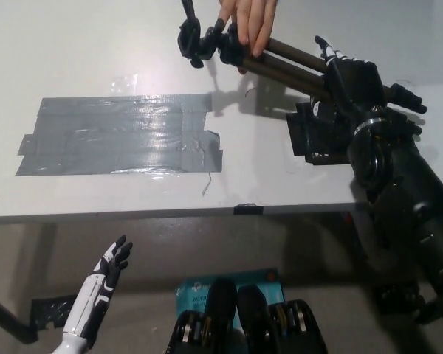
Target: A person hands a tripod to the robot which it grabs with its right hand and places in the middle of the table in front of it
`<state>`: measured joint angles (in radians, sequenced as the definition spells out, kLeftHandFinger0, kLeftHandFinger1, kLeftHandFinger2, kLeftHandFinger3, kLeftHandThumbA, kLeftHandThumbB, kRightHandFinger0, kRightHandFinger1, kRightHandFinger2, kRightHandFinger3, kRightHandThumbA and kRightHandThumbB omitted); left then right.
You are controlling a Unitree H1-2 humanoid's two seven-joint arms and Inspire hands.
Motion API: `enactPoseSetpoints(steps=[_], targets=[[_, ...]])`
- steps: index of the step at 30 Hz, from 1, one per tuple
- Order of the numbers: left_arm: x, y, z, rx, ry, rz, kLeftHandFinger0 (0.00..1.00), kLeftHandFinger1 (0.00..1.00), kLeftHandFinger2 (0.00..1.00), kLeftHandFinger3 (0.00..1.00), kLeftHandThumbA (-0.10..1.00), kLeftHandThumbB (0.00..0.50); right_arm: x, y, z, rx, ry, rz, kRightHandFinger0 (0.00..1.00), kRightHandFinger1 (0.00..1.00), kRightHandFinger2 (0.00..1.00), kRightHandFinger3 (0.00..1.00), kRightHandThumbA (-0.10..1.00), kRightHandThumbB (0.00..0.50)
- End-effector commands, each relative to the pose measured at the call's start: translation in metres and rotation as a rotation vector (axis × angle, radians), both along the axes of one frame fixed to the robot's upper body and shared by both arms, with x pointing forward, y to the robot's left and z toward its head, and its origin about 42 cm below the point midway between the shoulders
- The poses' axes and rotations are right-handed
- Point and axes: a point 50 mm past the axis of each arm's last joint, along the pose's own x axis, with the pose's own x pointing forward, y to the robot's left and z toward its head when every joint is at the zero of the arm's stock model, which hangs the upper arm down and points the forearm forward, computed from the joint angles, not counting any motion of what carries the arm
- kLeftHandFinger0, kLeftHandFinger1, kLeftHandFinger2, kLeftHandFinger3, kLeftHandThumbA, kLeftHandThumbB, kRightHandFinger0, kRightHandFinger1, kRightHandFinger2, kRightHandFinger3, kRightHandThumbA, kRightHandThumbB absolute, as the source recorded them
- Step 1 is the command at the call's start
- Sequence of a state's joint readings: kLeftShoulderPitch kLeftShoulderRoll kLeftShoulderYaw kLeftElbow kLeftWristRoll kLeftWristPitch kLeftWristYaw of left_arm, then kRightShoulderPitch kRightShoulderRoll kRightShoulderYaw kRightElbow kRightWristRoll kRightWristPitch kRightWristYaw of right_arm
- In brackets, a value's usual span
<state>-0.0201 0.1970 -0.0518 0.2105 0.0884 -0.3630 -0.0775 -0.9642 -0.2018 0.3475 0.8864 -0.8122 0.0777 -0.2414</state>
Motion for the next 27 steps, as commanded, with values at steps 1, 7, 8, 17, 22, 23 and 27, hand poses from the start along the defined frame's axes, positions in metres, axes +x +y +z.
enactPoseSetpoints(steps=[1,7,8,17,22,23,27], targets=[[0.009,0.004,0.014,0.019,-0.051,-0.020,1.00,1.00,1.00,1.00,1.00,0.283,0.005,-0.003,0.103,0.057,-0.595,0.086,0.03,0.55,0.86,1.00,-0.10,0.177],[0.014,0.004,0.016,0.015,-0.048,-0.020,1.00,1.00,1.00,1.00,1.00,0.292,-0.004,-0.007,0.115,0.026,-0.688,0.113,0.00,0.51,0.84,0.96,-0.10,0.221],[0.015,0.004,0.016,0.012,-0.053,-0.022,1.00,1.00,1.00,1.00,1.00,0.278,-0.007,-0.009,0.117,0.027,-0.698,0.115,0.00,0.51,0.84,0.96,-0.10,0.219],[0.013,0.003,0.018,0.013,-0.049,-0.023,1.00,1.00,1.00,1.00,1.00,0.281,-0.015,-0.023,0.100,0.003,-0.694,0.137,0.00,0.43,0.82,0.89,-0.10,0.221],[0.016,0.004,0.020,0.023,-0.047,-0.020,1.00,1.00,1.00,1.00,1.00,0.289,-0.022,-0.029,0.086,-0.058,-0.649,0.198,0.00,0.38,0.81,0.87,-0.10,0.252],[0.016,0.003,0.020,0.024,-0.049,-0.020,1.00,1.00,1.00,1.00,1.00,0.288,-0.022,-0.031,0.079,-0.088,-0.615,0.196,0.00,0.39,0.81,0.87,-0.10,0.258],[0.012,0.002,0.017,0.024,-0.040,-0.023,1.00,1.00,1.00,1.00,1.00,0.290,-0.019,-0.035,0.058,-0.144,-0.503,0.212,0.00,0.41,0.81,0.68,-0.10,0.279]])
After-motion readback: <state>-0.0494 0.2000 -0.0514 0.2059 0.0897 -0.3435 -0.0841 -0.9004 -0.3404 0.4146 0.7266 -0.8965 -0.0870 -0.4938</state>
